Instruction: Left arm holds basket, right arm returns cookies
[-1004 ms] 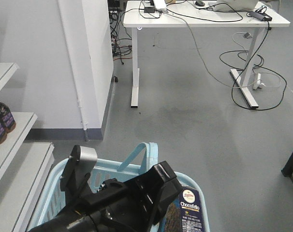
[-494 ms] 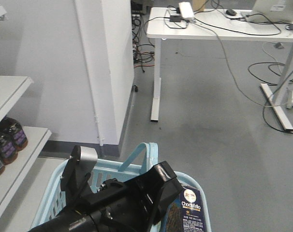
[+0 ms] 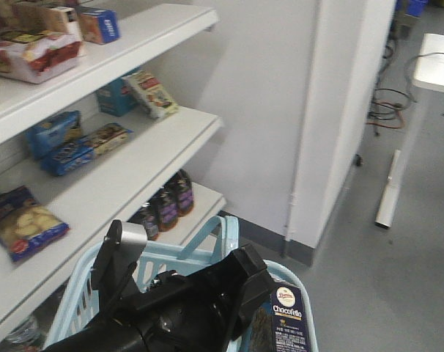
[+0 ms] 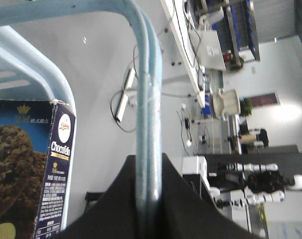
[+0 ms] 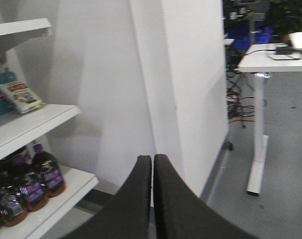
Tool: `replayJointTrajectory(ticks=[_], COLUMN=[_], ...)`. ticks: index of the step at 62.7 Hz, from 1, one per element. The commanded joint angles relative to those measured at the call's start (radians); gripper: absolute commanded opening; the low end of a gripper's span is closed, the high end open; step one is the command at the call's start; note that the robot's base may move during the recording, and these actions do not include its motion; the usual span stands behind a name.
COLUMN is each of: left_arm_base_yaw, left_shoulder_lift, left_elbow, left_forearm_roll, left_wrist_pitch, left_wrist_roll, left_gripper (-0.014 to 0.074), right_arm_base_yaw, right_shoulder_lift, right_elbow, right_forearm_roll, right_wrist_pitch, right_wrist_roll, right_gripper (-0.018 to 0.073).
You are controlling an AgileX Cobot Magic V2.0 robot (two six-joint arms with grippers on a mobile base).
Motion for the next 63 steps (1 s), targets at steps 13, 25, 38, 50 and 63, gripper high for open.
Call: replayJointTrajectory(ticks=[13,25,38,50,63], left_arm_base_yaw=[-0.001,-0.001,-0.001,-0.001,-0.001], left_shoulder_lift=[-0.028,-0.028,-0.028,-0.028,-0.028], left_elbow=[-0.03,-0.03,-0.03,-0.03,-0.03], left_forearm_roll=[0.042,0.042,0.042,0.042,0.042], left_wrist_pitch=[-0.035,-0.035,-0.037,-0.037,-0.038], left_wrist_roll=[0.002,0.002,0.002,0.002,0.002], left_gripper=[-0.0006,-0.0006,-0.0006,-0.0006,-0.0006], right_arm_base_yaw=[-0.004,-0.004,-0.004,-0.004,-0.004], right_shoulder_lift=[-0.016,-0.016,-0.016,-0.016,-0.016], right_elbow=[0.004,0.004,0.004,0.004,0.004], right_forearm_roll=[-0.001,-0.001,-0.001,-0.001,-0.001], right_wrist_pitch=[-0.073,-0.073,-0.073,-0.073,-0.073], right_wrist_roll=[0.0,0.0,0.0,0.0,0.0], right_gripper=[-0.0009,-0.0009,-0.0009,-0.0009,-0.0009])
